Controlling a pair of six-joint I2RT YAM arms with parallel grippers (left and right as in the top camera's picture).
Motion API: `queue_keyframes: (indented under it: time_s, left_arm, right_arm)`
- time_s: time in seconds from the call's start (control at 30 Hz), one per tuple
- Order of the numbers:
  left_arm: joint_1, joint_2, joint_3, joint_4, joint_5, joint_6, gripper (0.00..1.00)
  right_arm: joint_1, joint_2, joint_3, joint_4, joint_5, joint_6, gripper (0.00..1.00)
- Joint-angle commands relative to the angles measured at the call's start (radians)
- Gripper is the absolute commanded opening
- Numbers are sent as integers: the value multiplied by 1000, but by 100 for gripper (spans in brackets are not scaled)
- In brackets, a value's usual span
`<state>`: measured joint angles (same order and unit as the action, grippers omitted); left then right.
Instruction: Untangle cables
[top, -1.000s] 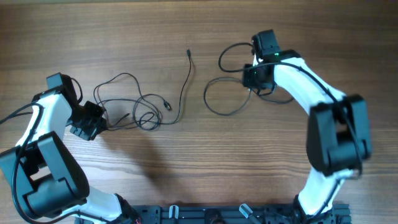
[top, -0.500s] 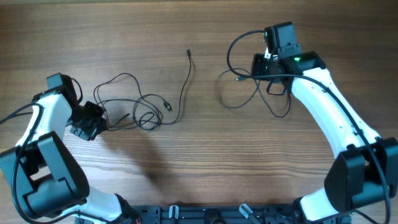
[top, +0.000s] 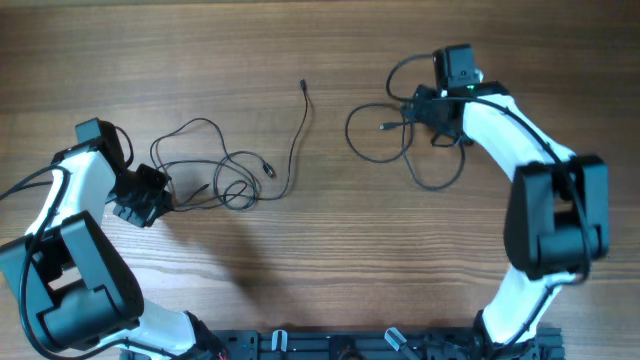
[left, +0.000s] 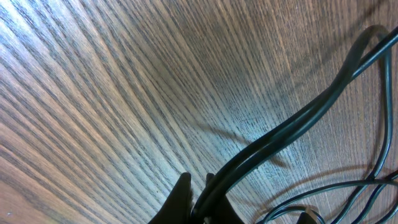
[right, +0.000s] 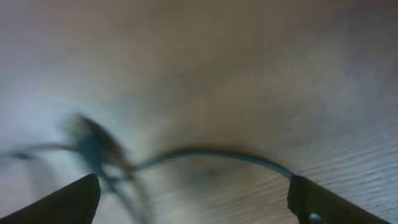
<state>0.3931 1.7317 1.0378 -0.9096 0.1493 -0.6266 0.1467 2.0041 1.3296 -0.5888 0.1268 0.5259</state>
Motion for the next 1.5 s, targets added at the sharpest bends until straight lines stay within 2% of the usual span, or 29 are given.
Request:
queue_keyframes:
  time_s: [0.0,0.3,0.57,0.63,0.7,0.8,0.93,1.03,1.13,1.23,1.4,1.47]
  left_arm:
    - [2,6,-6,2,-13,-10,4]
    - [2,6,-6,11,-12,-10,4]
    - [2,6,-6,17,-12,-10,4]
    - [2,6,-6,20,-12,-10,4]
    - [2,6,-6,27,-12,-10,4]
    - [2,6,-6,37,-11,-10,4]
    - [2,6,-6,37,-5,-10,4]
    - [2,6,-6,34,-5,-10,4]
    - [2,6,-6,34,-5,-10,4]
    - [2,6,-6,34,-5,-10,4]
    - [2,6,-6,30,-5,-10,4]
    - [2,6,-6,29,-5,-10,4]
  right_arm:
    - [3,26,-8,-53,10,-82,100]
    - [3,-35,-7,-84,-22,-128,100]
    - [3,-208,-6,-87,-50,-124,100]
    - [3,-230,-6,-96,-203,-209,100]
    - [5,-227,-7,-110,-358,-385,100]
    - [11,-207,-24,-126,-310,-505,100]
    - [11,-162,-75,-93,-51,-495,100]
    - [11,-120,-83,-92,40,-459,100]
    - [11,-96,-83,-80,-13,-445,100]
    - [17,-92,-83,-76,-153,-447,100]
    - [18,-117,-67,-53,-92,-331,100]
    - [18,-147,-58,-52,-123,-332,100]
